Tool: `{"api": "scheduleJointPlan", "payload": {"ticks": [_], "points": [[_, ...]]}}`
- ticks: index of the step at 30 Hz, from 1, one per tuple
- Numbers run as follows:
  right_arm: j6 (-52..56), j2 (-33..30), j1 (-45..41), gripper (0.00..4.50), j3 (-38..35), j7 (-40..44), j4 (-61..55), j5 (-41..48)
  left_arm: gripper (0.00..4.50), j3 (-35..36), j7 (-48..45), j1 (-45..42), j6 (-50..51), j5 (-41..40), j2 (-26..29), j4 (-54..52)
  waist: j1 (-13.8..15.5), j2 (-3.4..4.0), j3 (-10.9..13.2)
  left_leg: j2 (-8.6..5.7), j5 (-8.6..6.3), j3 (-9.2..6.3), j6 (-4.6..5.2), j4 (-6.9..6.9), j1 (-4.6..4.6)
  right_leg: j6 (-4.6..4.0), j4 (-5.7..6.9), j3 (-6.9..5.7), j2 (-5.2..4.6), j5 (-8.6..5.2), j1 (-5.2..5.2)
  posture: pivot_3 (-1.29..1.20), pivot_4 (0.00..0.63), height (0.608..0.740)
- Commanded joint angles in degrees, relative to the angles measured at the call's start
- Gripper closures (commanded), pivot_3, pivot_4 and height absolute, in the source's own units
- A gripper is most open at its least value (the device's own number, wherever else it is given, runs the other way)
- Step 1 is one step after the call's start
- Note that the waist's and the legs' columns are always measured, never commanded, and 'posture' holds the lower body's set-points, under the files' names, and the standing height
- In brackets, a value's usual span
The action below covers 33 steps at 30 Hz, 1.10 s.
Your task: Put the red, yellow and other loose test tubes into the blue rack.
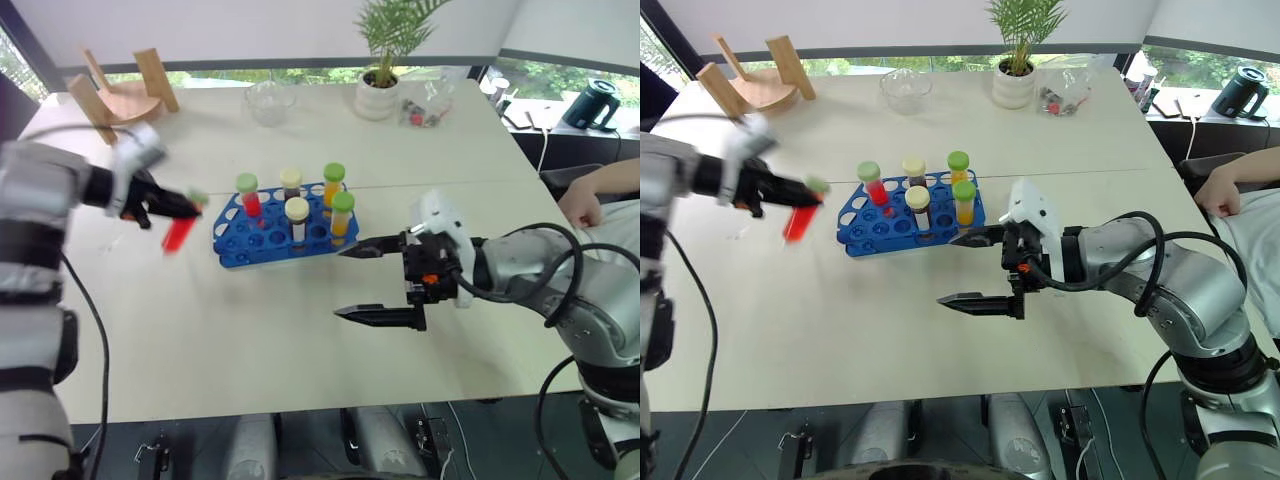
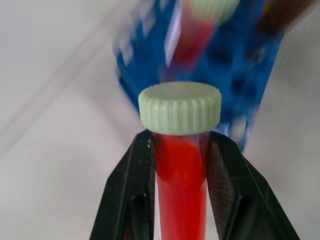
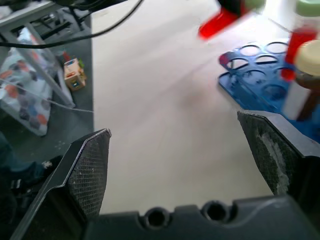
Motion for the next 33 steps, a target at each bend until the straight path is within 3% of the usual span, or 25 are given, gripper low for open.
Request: {"api": "scheduleJointPlan", "payload": {"ticks": [1,3,7,13,22,33], "points": [[-2.52,0.89,-1.86,0.0,-1.71,0.42,2.92,-0.91,3.66,14.94,5.9,6.7,14.27,-13.47,-2.24,-17.89,0.2,0.04,0.0,-0.01,0.0,0.01,0.0,0.0,0.03,0.0,0.01,0.01,-0.02,0.0,0.01,0.0,0.15,0.74],[-3.45,1.44,-3.5,0.0,-1.13,0.81,5.81,-2.13,3.66,20.11,12.56,12.14,17.04,-17.09,-6.66,-26.79,0.67,0.05,0.0,-0.02,0.02,-0.11,-0.03,0.13,0.04,0.01,0.09,-0.09,-0.03,0.0,0.15,0.0,0.15,0.74],[-3.71,3.2,-7.18,0.0,-0.52,1.31,10.97,-3.18,3.66,26.17,27.28,19.95,11.74,-19.75,-19.71,-37.94,0.84,0.01,0.01,-0.06,0.04,-0.09,-0.07,0.26,0.41,0.09,0.02,-0.05,-0.07,0.05,0.65,0.0,0.15,0.74],[-4.28,3.51,-9.49,0.0,0.82,3.01,14.75,-5.55,3.66,19.69,35.23,25.38,1.83,-17.82,-29.48,-40.6,0.93,-0.02,-0.01,-0.08,0.05,-0.14,-0.08,0.33,0.45,0.14,-0.01,-0.07,-0.04,0.1,0.76,0.0,0.15,0.74],[-3.2,2.82,-10.1,0.0,0.43,4.1,15.25,-6.49,3.66,12.41,37.6,27.92,-9.34,-15.02,-31.25,-35.12,0.68,-0.02,-0.01,-0.09,0.05,-0.14,-0.08,0.17,0.46,0.13,-0.03,-0.07,-0.02,0.1,0.71,0.0,0.15,0.74],[-2.82,4.2,-8.61,0.0,-0.29,1.64,14.12,-6.68,3.66,9.41,38.72,28.04,-16.63,-12.57,-29.35,-30.14,0.51,-0.02,-0.01,-0.09,0.04,-0.14,-0.08,0.16,0.46,0.13,-0.05,-0.07,-0.02,0.1,0.71,0.0,0.15,0.74]]}}
